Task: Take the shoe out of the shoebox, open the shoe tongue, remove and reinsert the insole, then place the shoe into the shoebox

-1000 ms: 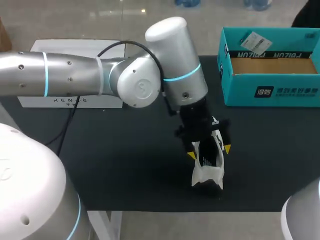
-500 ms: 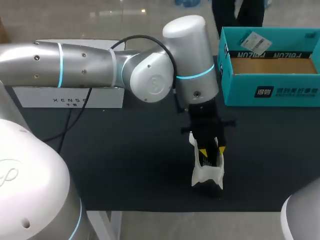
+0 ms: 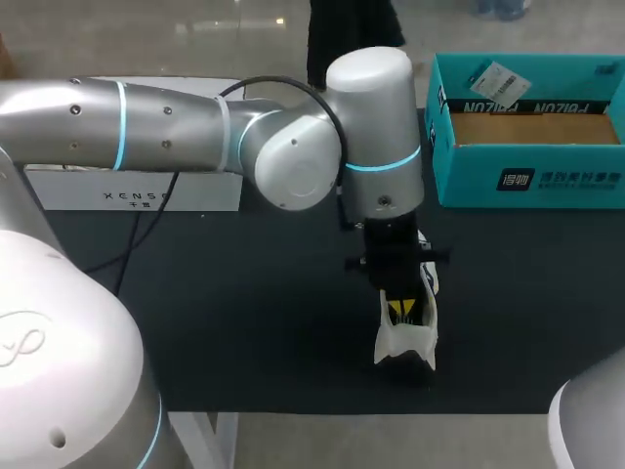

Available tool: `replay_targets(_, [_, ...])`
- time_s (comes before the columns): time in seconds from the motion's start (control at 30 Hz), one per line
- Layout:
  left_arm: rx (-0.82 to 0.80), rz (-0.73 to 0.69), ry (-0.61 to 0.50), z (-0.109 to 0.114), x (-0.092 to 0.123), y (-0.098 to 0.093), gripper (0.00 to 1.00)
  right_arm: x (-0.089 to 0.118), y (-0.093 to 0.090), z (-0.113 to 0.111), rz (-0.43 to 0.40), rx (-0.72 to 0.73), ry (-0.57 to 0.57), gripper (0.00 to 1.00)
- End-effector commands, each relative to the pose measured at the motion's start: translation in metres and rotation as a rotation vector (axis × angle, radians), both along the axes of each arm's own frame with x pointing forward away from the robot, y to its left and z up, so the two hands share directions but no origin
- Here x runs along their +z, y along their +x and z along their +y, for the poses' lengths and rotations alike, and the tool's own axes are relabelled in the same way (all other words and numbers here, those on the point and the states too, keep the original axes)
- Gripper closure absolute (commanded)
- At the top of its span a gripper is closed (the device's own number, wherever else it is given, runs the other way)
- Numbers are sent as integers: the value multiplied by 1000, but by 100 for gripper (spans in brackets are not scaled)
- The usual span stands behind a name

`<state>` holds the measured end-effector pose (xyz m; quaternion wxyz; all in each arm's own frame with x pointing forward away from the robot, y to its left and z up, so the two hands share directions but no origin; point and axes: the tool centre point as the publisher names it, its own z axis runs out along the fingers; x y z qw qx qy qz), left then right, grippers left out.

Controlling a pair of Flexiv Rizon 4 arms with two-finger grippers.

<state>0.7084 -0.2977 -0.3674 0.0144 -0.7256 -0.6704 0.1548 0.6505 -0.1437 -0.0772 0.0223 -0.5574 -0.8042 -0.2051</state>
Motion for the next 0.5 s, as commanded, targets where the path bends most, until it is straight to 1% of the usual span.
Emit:
replay_targets(0.03, [5, -9, -2, -6, -22, -2, 100, 1, 3, 1, 8, 1, -2, 0])
replay_targets(0.1, [8, -32, -12, -5, -29, -3, 100, 1, 3, 1, 8, 1, -2, 0])
replay_targets(0.23, [14, -24, -8, -3, -44, -5, 100, 1, 3, 1, 8, 1, -2, 0])
replay_targets(0.4, [9, -18, -5, -2, -42, -8, 100, 1, 3, 1, 8, 1, -2, 0])
replay_targets(0.5, [4, -17, -16, -4, -30, -6, 100, 1, 3, 1, 8, 1, -2, 0])
